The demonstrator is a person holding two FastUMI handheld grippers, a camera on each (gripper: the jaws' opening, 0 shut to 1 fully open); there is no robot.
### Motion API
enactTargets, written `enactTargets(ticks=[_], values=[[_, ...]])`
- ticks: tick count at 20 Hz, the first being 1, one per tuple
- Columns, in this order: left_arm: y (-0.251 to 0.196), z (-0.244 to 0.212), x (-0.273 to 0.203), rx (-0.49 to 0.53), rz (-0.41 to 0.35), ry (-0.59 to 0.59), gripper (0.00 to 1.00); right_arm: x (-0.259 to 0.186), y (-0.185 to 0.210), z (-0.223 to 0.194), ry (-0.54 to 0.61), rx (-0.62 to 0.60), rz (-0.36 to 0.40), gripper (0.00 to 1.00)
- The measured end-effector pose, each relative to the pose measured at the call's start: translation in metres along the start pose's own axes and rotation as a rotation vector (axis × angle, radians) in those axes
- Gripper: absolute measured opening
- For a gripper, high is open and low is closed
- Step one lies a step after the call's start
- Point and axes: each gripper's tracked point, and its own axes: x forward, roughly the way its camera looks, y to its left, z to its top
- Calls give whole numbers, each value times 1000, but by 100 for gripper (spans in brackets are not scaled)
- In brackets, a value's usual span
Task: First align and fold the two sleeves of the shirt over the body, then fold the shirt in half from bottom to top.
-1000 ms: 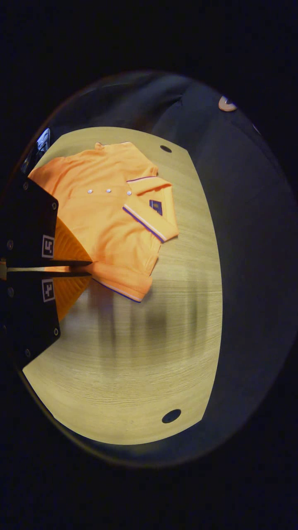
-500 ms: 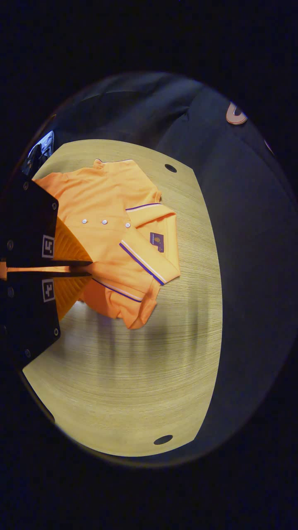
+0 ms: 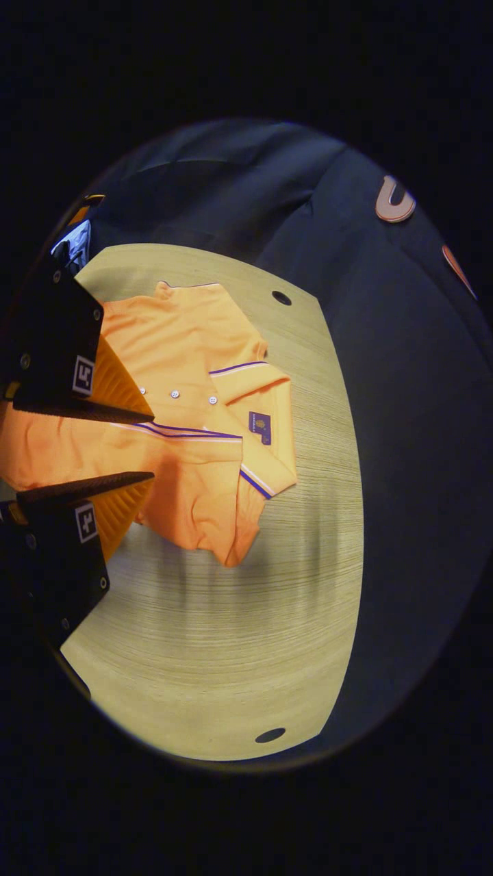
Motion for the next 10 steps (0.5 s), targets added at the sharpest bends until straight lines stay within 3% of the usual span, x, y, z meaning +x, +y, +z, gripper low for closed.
enactTargets(ticks=[1,5,8,10], values=[[-2,0,13,1,-24,18,99,-7,0,2,-25,18,0,44],[-11,2,54,-9,-141,98,100,-29,0,0,-124,83,-29,49],[-11,1,84,-59,-186,182,99,-46,0,-7,-178,127,-69,75],[-14,-2,102,-121,-241,268,98,-55,1,-15,-200,154,-87,84]])
